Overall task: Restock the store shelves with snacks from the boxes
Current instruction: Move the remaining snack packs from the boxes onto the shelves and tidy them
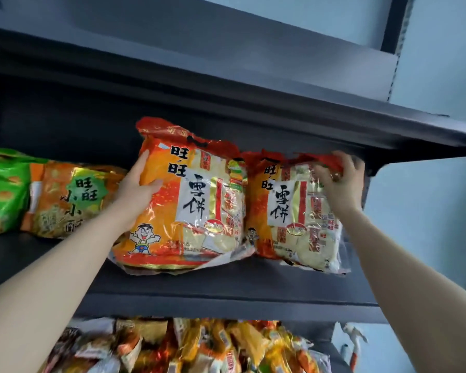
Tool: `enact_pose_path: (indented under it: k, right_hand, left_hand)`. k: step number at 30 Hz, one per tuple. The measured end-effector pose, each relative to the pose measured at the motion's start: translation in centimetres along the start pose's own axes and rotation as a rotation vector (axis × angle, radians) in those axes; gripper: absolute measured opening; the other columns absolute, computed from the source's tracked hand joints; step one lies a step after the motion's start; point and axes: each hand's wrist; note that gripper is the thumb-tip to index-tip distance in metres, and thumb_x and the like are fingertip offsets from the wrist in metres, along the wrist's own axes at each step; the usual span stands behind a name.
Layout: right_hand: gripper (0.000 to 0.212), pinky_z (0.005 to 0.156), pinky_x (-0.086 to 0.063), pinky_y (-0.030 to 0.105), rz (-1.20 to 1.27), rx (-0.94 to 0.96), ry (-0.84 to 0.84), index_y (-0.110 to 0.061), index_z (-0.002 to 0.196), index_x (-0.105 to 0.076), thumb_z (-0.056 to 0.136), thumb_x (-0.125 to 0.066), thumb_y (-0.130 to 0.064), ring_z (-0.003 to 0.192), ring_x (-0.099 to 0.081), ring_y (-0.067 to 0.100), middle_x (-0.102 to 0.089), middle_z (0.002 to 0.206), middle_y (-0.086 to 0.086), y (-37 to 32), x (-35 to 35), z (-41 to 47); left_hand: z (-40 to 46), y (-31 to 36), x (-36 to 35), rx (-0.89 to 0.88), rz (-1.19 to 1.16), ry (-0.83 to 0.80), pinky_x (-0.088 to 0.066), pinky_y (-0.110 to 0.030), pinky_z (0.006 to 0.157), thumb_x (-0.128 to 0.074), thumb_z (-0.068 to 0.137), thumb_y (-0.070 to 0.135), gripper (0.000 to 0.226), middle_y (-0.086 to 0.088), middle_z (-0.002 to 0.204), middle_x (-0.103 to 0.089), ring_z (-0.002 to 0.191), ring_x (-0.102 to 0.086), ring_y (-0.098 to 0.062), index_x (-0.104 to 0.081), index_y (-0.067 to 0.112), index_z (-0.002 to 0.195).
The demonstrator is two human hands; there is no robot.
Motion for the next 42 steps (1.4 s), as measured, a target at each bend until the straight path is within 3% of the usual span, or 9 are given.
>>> enact_pose_path:
  k: [4,8,12,18,22,29,35,39,42]
  right_hand:
    - [0.094,0.116,-0.012,0.063,-0.464,0.097,-0.15,-0.039,0.156,-0.004,0.085,-0.058,-0.068,0.15,0.001,0.046,0.013,0.165,0.009,4.4,-1.7,0.1]
    - [0.116,0.109,-0.019,0.073,-0.718,0.225,-0.397,-0.042,0.156,-0.002,0.063,-0.051,-0.093,0.145,0.008,0.057,0.03,0.161,0.011,8.1,-2.2,-2.6]
    - [0.134,0.113,-0.012,0.075,-0.891,0.448,-0.709,-0.03,0.156,0.016,0.06,-0.047,-0.098,0.147,0.027,0.04,0.035,0.159,0.009,10.2,-3.7,-5.0]
    - [0.126,0.114,-0.01,0.074,-0.838,0.607,-0.727,-0.041,0.153,0.022,0.075,-0.073,-0.066,0.149,0.02,0.04,0.035,0.16,0.006,10.2,-6.7,-3.6]
    - [0.126,0.114,-0.009,0.074,-0.834,0.59,-0.665,-0.042,0.153,0.018,0.073,-0.077,-0.061,0.15,0.017,0.041,0.029,0.162,0.006,10.9,-8.0,-3.8]
    - [0.071,0.112,-0.027,0.065,-0.658,0.604,-0.563,-0.041,0.154,-0.025,0.091,-0.034,-0.073,0.153,-0.011,0.032,-0.013,0.166,0.003,12.0,-6.9,-2.9]
    - [0.063,0.111,-0.03,0.061,-0.622,0.596,-0.524,-0.04,0.152,-0.028,0.096,-0.046,-0.061,0.151,-0.017,0.033,-0.022,0.163,0.007,12.0,-6.1,-1.7]
    - [0.094,0.115,-0.019,0.06,-0.674,0.571,-0.591,-0.044,0.156,-0.01,0.078,-0.042,-0.087,0.153,-0.002,0.033,-0.004,0.167,0.002,12.0,-6.6,-1.9]
    - [0.11,0.115,-0.017,0.064,-0.748,0.612,-0.599,-0.041,0.157,0.001,0.072,-0.053,-0.086,0.153,0.003,0.036,0.003,0.167,0.006,12.1,-7.0,-2.2]
  left_hand:
    - [0.1,-1.4,-1.1,0.006,0.01,0.011,-0.054,-0.039,0.075,-0.057,0.099,0.014,0.07,0.008,0.131,-0.051,0.103,-0.06,-0.016,-0.027,0.054,0.148]
    - [-0.2,-2.5,-3.1,0.018,0.009,-0.013,-0.055,-0.047,0.083,-0.057,0.098,0.015,0.069,0.008,0.133,-0.05,0.108,-0.06,-0.02,-0.029,0.058,0.145]
    - [-0.3,-2.9,-5.0,0.005,-0.001,0.001,-0.053,-0.047,0.087,-0.056,0.099,0.014,0.068,0.016,0.123,-0.054,0.113,-0.059,-0.02,-0.032,0.063,0.139]
    - [-1.3,-3.1,-5.7,-0.014,-0.002,0.0,-0.053,-0.046,0.087,-0.055,0.099,0.013,0.067,0.016,0.126,-0.054,0.112,-0.059,-0.016,-0.034,0.06,0.141]
    - [-2.2,-3.2,-5.6,-0.015,-0.018,0.033,-0.054,-0.043,0.081,-0.055,0.099,0.012,0.065,0.021,0.12,-0.053,0.111,-0.059,-0.015,-0.036,0.063,0.134]
    - [-0.7,-2.9,-6.9,-0.102,0.044,0.019,-0.053,-0.043,0.092,-0.059,0.096,0.008,0.069,0.013,0.142,-0.046,0.121,-0.054,-0.014,-0.039,0.057,0.14]
    - [0.7,-4.6,-9.1,-0.344,0.773,0.272,-0.024,-0.051,0.119,-0.059,0.094,0.009,0.076,0.003,0.156,-0.025,0.146,-0.021,-0.022,-0.025,0.046,0.151]
    - [-1.6,-5.9,-11.9,-0.496,1.26,-0.031,0.004,-0.062,0.118,-0.065,0.077,0.069,0.101,0.006,0.163,0.014,0.149,0.024,-0.022,-0.001,0.05,0.153]
    - [-2.0,-6.6,-12.9,-0.422,1.44,-0.116,0.013,-0.067,0.112,-0.062,0.063,0.084,0.119,0.005,0.156,0.039,0.139,0.043,-0.024,0.011,0.051,0.151]
Point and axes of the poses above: each hand's wrist, its own z-axis towards the middle knuckle, its own x-axis out of the back of the hand, y = z × x
